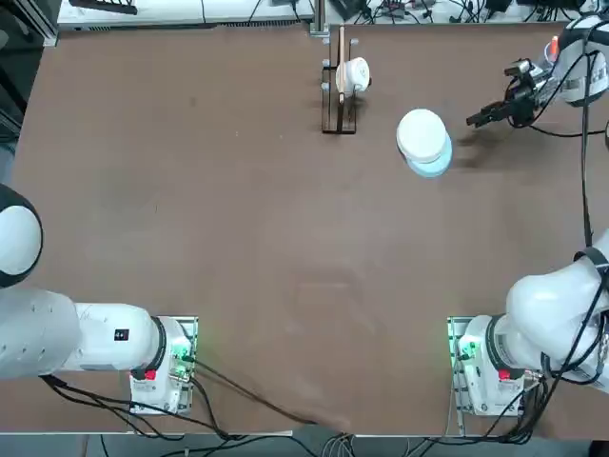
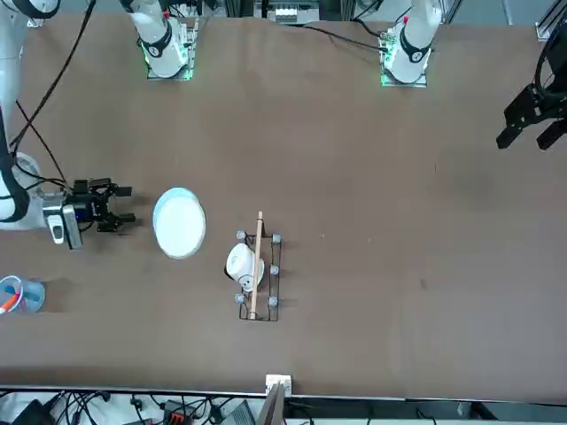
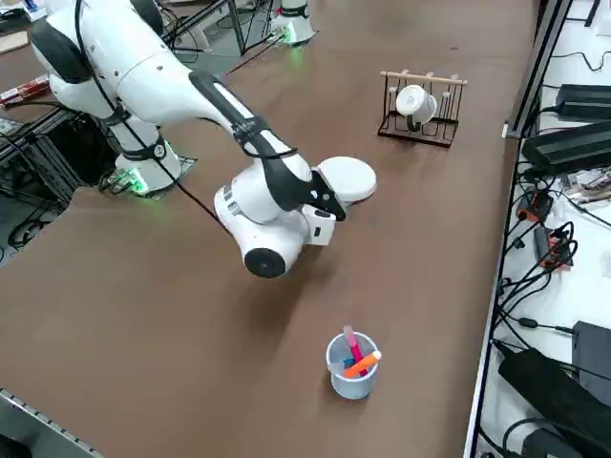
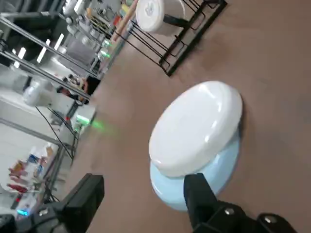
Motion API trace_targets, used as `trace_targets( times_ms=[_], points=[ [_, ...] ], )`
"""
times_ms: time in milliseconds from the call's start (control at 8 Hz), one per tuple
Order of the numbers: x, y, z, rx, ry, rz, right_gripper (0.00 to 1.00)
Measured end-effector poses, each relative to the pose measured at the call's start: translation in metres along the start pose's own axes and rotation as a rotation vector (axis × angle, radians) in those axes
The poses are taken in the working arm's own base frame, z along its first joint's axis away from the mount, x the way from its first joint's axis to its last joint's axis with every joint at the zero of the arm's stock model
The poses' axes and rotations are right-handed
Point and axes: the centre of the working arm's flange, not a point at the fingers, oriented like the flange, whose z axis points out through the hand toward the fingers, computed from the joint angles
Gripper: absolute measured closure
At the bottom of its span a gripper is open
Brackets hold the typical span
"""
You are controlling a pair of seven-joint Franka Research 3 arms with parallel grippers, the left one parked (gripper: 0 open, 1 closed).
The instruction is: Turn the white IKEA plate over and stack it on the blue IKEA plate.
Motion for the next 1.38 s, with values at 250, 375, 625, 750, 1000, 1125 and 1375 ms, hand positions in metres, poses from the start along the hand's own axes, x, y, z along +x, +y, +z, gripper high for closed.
trace_targets(
  times_ms=[250, 375, 625, 750, 1000, 1125, 1375],
  points=[
    [0.034, -0.012, -0.037, -0.080, -0.101, -0.011, 0.00],
    [0.059, -0.024, -0.054, -0.129, -0.153, 0.040, 0.00],
    [0.117, -0.062, -0.065, -0.264, -0.272, 0.181, 0.00],
    [0.151, -0.088, -0.057, -0.361, -0.341, 0.266, 0.00],
    [0.224, -0.146, -0.018, -0.636, -0.442, 0.429, 0.00],
    [0.256, -0.176, 0.017, -0.772, -0.475, 0.511, 0.00],
    [0.285, -0.195, 0.087, -0.993, -0.453, 0.670, 0.00]
  ],
)
